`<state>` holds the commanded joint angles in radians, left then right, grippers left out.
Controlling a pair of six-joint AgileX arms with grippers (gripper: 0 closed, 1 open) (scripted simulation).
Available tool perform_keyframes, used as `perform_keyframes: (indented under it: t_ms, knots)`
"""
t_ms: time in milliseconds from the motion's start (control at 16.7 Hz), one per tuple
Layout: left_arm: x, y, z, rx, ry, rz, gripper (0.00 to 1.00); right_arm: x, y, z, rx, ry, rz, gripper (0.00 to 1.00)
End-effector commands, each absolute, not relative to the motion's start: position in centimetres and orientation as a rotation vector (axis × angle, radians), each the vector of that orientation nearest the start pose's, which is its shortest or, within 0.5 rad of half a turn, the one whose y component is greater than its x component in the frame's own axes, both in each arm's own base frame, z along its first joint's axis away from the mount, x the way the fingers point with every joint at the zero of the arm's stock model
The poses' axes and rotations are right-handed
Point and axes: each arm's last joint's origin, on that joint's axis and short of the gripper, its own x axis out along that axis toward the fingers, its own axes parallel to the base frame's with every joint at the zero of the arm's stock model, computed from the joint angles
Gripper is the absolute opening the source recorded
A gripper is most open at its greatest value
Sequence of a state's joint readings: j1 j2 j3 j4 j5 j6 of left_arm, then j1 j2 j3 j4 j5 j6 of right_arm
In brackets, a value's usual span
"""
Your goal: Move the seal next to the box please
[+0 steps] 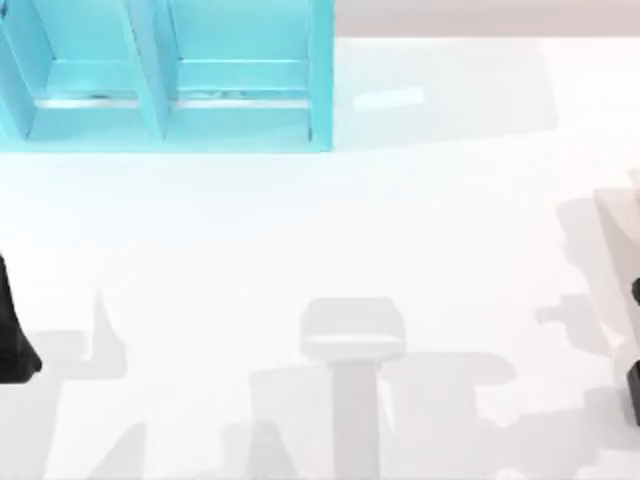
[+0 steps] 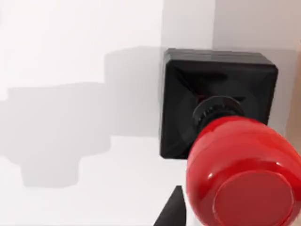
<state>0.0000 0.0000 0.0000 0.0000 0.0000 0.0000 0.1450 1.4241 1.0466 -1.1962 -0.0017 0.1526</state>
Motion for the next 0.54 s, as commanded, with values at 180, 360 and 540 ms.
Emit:
perform_keyframes:
  t_ms: [180,360,540]
  knots:
    - [10.57,-0.12,16.0,0.0,0.0,0.0,1.0,23.42,3.59,22.76,0.009,1.574,-0.007,0.98]
    - [10.57,-0.12,16.0,0.0,0.0,0.0,1.0,23.42,3.59,22.76,0.009,1.574,-0.007,1.0]
    - [10.57,-0.12,16.0,0.0,0.0,0.0,1.0,23.42,3.59,22.76,0.009,1.574,-0.007,1.0]
